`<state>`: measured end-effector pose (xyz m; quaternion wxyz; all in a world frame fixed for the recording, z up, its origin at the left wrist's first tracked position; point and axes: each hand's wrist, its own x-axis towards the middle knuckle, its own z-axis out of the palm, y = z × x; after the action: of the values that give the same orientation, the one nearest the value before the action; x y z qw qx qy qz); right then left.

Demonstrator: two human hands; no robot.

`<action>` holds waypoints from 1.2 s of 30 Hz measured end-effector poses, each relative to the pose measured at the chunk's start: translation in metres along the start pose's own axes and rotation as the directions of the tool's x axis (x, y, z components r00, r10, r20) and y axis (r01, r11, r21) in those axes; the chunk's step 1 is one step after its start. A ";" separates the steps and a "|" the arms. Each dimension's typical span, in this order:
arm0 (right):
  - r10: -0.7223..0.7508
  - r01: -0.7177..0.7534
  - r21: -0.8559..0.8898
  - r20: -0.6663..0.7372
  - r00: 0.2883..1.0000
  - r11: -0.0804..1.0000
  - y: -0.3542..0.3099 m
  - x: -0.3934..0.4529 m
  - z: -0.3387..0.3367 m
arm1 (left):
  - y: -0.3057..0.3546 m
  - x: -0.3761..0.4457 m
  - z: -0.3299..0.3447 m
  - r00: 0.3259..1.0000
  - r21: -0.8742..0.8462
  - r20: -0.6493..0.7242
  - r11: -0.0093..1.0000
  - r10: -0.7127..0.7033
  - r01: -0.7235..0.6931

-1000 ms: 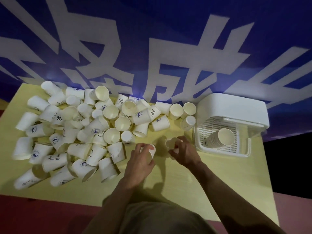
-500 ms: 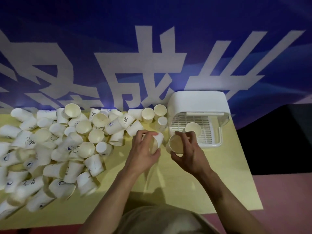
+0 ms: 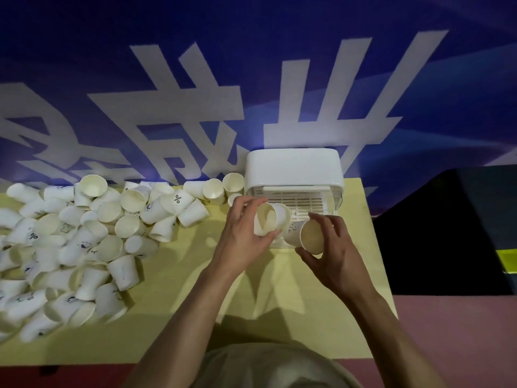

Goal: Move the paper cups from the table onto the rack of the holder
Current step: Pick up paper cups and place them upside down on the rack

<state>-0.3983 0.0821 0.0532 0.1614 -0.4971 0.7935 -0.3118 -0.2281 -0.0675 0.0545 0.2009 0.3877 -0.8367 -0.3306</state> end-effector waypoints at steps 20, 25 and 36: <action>0.107 -0.109 0.079 0.030 0.994 0.991 0.065 0.003 -0.029 | -0.014 0.038 0.075 0.959 0.175 0.122 0.956 -0.256 0.233; 0.111 -0.114 0.087 0.040 0.993 0.990 0.057 0.009 -0.023 | -0.013 0.043 0.078 0.957 0.143 0.141 0.962 -0.254 0.235; -0.111 0.108 0.044 0.068 0.992 0.993 0.003 0.060 -0.004 | -0.029 0.013 0.037 0.966 0.119 0.081 0.965 -0.245 0.235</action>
<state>-0.4295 0.0308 0.0577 0.1818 -0.5472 0.7524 -0.3186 -0.2437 -0.0768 0.0089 0.0981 0.4805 -0.8088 -0.3245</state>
